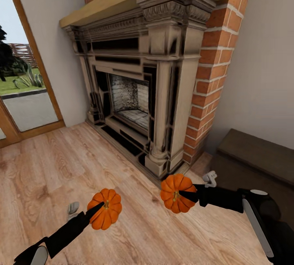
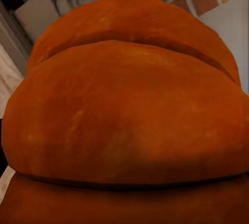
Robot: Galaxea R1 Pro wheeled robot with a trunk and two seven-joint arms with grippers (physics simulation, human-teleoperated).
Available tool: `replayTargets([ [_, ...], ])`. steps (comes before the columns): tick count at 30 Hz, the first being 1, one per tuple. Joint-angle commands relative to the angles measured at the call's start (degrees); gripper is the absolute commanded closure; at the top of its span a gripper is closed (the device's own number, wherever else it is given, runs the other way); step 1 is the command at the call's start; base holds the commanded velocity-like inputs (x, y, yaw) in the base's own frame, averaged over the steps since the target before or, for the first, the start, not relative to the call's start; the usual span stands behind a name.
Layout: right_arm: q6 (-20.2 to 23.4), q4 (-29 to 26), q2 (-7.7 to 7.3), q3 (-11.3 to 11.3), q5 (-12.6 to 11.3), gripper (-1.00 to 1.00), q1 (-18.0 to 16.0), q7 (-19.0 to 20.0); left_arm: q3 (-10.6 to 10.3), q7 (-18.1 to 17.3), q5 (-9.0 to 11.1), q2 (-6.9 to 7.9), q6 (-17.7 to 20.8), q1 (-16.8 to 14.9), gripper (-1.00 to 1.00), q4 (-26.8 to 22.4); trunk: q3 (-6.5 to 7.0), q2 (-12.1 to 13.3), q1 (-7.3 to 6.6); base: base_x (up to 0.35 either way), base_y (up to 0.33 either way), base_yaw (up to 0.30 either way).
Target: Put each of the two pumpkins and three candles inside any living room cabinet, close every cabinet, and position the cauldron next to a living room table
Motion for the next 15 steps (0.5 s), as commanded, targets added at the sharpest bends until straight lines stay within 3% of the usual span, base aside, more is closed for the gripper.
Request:
replayTargets([
  [1,0.4,0.0,0.00,-0.1,-0.4,1.00,0.0,0.0,0.0,0.0,0.4,0.02,0.4,0.0,1.00,0.0,-0.05,0.0,-0.04,-0.241,-0.245,-0.073],
  [8,0.3,0.0,-0.05,-0.4,-0.5,1.00,-0.1,0.1,-0.2,0.2,0.3,-0.01,0.4,0.0,1.00,0.1,-0.05,0.0,-0.04,-0.248,-0.250,-0.057],
  [15,0.3,0.0,-0.06,-0.5,-0.5,1.00,-0.6,-0.1,-0.5,0.3,-0.1,-0.10,0.4,-0.1,1.00,0.0,0.00,0.0,-0.04,-0.252,-0.248,-0.286],
])
